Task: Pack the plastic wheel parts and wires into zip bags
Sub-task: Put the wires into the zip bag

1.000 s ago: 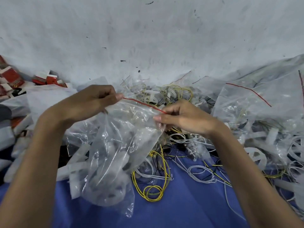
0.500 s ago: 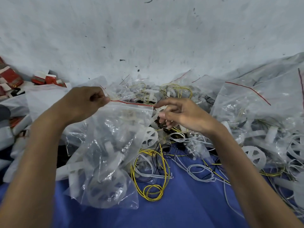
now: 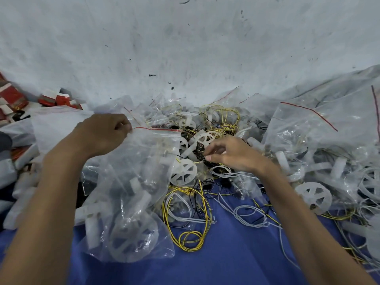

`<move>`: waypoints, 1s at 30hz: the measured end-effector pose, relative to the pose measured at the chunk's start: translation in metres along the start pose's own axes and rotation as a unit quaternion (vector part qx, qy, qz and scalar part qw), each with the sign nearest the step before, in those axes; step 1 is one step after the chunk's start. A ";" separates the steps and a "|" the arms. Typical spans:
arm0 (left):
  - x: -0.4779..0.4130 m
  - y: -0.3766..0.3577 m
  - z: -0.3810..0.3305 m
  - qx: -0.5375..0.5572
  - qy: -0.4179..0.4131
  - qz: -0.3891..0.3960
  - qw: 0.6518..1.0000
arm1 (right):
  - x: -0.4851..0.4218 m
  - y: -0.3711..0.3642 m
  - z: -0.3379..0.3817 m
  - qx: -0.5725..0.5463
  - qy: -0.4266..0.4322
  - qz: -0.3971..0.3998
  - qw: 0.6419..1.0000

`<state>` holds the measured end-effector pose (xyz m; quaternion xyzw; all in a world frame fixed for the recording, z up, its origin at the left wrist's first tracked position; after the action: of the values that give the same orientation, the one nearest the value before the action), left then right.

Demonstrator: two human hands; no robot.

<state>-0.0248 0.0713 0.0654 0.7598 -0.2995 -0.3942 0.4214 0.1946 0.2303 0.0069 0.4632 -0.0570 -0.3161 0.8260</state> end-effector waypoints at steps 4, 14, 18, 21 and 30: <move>0.003 -0.012 -0.028 0.032 -0.039 0.034 0.998 | 0.003 -0.022 -0.006 0.047 -0.007 0.102 0.994; 0.012 -0.027 -0.064 0.104 -0.126 0.087 0.983 | 0.004 -0.059 -0.026 0.119 -0.043 0.193 0.973; 0.012 -0.028 -0.063 0.089 -0.133 0.093 0.983 | 0.002 -0.045 -0.021 0.093 -0.027 0.151 0.984; 0.013 -0.026 -0.066 0.088 -0.141 0.086 0.982 | 0.001 -0.010 -0.015 0.052 -0.024 0.060 0.997; 0.024 -0.023 -0.088 0.169 -0.167 0.093 0.967 | 0.017 0.068 0.013 -0.047 0.035 -0.307 0.950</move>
<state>0.0653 0.0990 0.0670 0.7120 -0.4973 -0.4185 0.2658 0.2348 0.2362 0.0652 0.4301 0.1315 -0.5402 0.7113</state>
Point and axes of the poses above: each hand's wrist, its own x-axis away from the middle knuckle, its own y-axis out of the back of the hand, z = x × y, the point moved 7 cm from there along -x, towards the middle knuckle, and after that the axes turned 1 degree about y, right-handed, at the moved point
